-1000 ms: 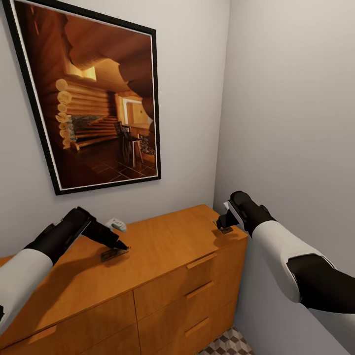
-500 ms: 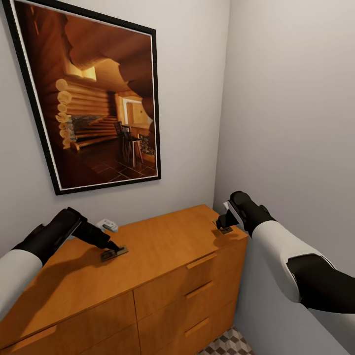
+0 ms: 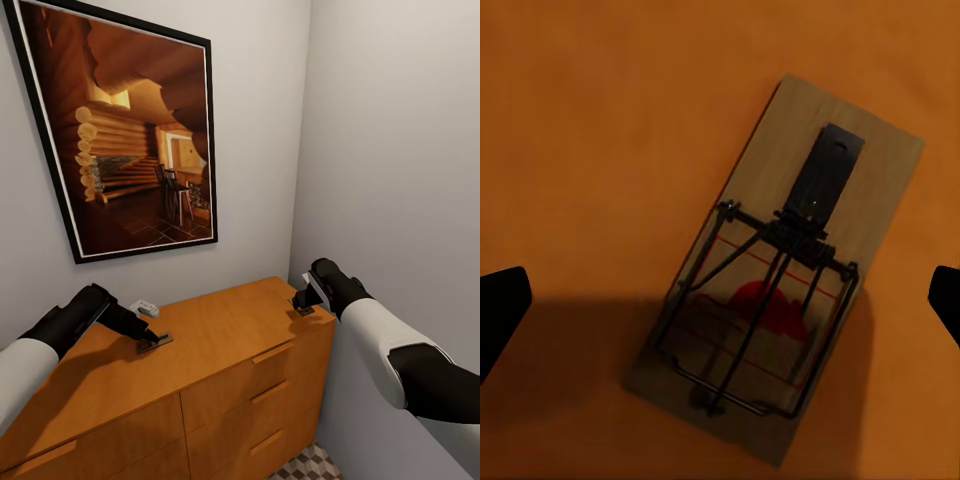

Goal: Take the four mousetraps from the cabinet in the bathroom and place them on the bathroom floor. Make sure all four end up on the same floor surface, and ensure that at least two of them are either under or directly next to the same bathroom sink.

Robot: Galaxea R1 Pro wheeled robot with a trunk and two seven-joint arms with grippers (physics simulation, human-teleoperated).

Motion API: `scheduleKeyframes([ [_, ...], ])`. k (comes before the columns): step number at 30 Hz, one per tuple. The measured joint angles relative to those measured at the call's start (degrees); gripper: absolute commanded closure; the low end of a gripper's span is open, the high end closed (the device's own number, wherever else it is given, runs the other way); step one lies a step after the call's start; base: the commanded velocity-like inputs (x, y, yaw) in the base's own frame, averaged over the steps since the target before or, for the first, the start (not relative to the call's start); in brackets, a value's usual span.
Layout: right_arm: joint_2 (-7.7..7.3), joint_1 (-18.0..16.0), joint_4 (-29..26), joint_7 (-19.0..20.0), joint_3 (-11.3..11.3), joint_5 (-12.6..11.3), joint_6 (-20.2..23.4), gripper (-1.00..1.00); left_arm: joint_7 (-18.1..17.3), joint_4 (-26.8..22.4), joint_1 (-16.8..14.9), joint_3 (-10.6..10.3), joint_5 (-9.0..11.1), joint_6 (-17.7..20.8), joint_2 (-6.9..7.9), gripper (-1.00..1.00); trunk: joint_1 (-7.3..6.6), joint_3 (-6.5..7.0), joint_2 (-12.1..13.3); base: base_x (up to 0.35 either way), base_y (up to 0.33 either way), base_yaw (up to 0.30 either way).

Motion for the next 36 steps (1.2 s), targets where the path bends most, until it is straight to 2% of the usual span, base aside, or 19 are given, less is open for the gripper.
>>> scheduleKeyframes([
  [16,0.00,0.0,0.0,0.1,0.0,0.0,0.0,1.00,0.0,2.6,0.0,-0.1,-0.2,-0.1,-0.19,-1.00,0.00,0.00,0.0,0.000,0.000,0.000],
  [26,0.00,0.0,0.0,0.1,0.0,0.0,0.0,1.00,0.1,4.2,-0.6,-0.1,-1.3,-0.4,-1.56,-1.00,-0.01,0.02,0.0,0.000,0.000,0.000],
  [36,-0.06,0.0,0.0,0.2,0.0,0.0,0.0,1.00,0.8,5.1,-1.1,-0.1,-1.4,-0.3,-2.57,-1.00,-0.01,0.02,0.0,0.000,0.000,0.000],
])
